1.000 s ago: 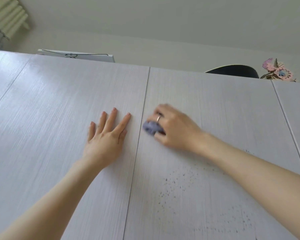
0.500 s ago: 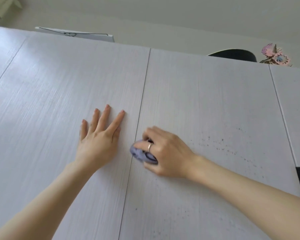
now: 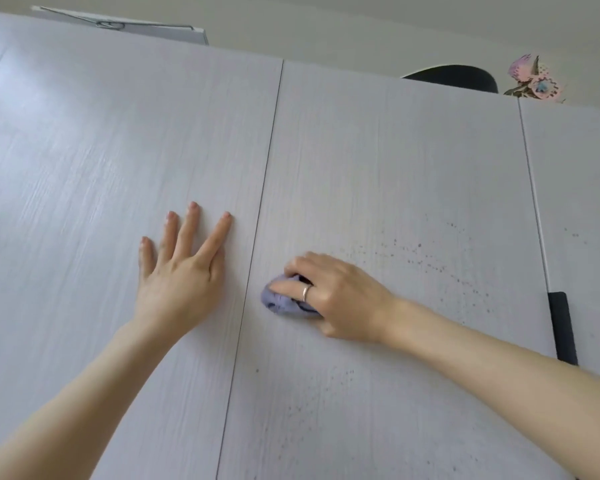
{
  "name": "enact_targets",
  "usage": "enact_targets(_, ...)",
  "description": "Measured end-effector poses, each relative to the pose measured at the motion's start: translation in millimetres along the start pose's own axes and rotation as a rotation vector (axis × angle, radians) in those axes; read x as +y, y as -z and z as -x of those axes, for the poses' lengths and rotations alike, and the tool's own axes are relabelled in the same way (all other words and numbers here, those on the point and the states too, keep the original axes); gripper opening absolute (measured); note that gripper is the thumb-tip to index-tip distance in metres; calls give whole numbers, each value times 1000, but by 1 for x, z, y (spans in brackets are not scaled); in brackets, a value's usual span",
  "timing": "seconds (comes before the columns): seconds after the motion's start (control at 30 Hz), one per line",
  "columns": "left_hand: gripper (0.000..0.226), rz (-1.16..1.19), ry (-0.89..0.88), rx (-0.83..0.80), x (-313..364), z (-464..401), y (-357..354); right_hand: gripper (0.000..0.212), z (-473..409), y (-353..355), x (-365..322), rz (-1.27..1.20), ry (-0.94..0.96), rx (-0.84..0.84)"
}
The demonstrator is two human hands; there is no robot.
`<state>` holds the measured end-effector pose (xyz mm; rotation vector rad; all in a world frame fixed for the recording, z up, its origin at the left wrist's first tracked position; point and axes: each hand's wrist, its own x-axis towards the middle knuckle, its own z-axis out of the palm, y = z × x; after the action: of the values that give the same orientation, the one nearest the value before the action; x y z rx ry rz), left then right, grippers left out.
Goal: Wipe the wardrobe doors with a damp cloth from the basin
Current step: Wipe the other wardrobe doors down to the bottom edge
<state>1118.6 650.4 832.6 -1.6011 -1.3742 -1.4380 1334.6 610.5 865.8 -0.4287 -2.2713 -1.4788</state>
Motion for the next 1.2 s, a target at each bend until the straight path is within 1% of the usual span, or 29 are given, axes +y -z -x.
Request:
enact_targets(0.03, 52, 2, 6, -15, -1, 3, 0, 34, -2, 7, 13, 47, -54, 9)
enact_targets(0.07, 52, 1, 11, -29, -1, 6, 1, 29, -6, 15, 28, 76, -154, 71)
enact_targets(0.13, 51, -8, 18, -45, -1, 11, 1, 22, -12, 28, 60, 104, -468, 252)
enact_targets(0.2, 51, -18, 28, -51, 0, 13, 1, 28, -10, 27, 69, 108, -735, 344)
enact_targets(0.23, 51, -18, 35, -55, 0, 14, 1, 29, -6, 23, 63, 109, -747, 349)
enact_targets(0.27, 51, -19, 39, -57, 1, 14, 1, 27, 1, 18, 53, 102, -656, 345)
enact_targets(0.3, 51, -22, 40, -58, 2, 14, 2, 23, 11, 12, 38, 74, -487, 312)
enact_targets(0.37, 51, -37, 39, -54, 2, 15, 1, 20, 36, 3, 10, 21, -77, 110)
enact_targets(0.4, 51, -43, 39, -50, 3, 15, 0, 23, 44, 5, 6, 33, 58, -20)
enact_targets(0.43, 51, -42, 45, -47, 3, 15, -1, 24, 49, 11, 11, 55, 112, -101)
enact_targets(0.47, 51, -35, 53, -44, 2, 16, -2, 22, 51, 19, 24, 82, 87, -106)
enact_targets(0.5, 51, -27, 58, -40, 3, 15, -2, 20, 51, 26, 40, 118, -8, -32)
enact_targets(0.53, 50, -25, 61, -37, 2, 15, -2, 22, 46, 33, 58, 166, -164, 82)
enact_targets(0.63, 51, -24, 64, -29, 3, 15, -4, 36, 40, 51, 103, 209, -756, 298)
enact_targets(0.67, 51, -23, 68, -26, 3, 16, -4, 38, 40, 50, 102, 197, -886, 330)
enact_targets(0.7, 51, -20, 71, -27, 3, 16, -4, 38, 43, 45, 95, 197, -918, 345)
enact_targets(0.73, 51, -13, 71, -29, 4, 16, -4, 36, 49, 38, 82, 204, -845, 346)
enact_targets(0.77, 51, -10, 77, -25, 3, 16, -4, 31, 55, 29, 65, 189, -658, 326)
enact_targets(0.8, 50, -8, 80, -22, 4, 16, -4, 26, 68, 22, 46, 160, -424, 260)
enact_targets(0.83, 50, -13, 81, -19, 5, 16, -4, 24, 83, 17, 33, 147, -189, 145)
enact_targets(0.87, 50, -21, 85, -18, 6, 16, -4, 25, 94, 19, 30, 168, -30, 29)
enact_targets(0.9, 50, -27, 90, -23, 7, 16, -4, 26, 101, 26, 37, 195, 24, -37)
enact_targets(0.93, 50, -26, 95, -31, 9, 16, -4, 25, 104, 33, 50, 222, -20, -35)
enact_targets(0.97, 50, -20, 97, -35, 9, 16, -3, 25, 104, 40, 68, 243, -141, 28)
enact_targets(1.03, 50, -10, 105, -42, 10, 17, -2, 30, 95, 56, 107, 297, -538, 192)
enact_targets(1.1, 50, -4, 115, -52, 12, 19, -2, 37, 91, 69, 138, 255, -914, 269)
enact_targets(1.13, 50, -7, 120, -49, 14, 19, -1, 38, 90, 71, 141, 217, -1026, 324)
enact_targets(1.17, 50, -4, 124, -50, 15, 18, -1, 37, 91, 68, 135, 203, -1067, 348)
enact_targets(1.2, 50, 0, 124, -48, 15, 17, 0, 35, 95, 60, 123, 206, -1048, 358)
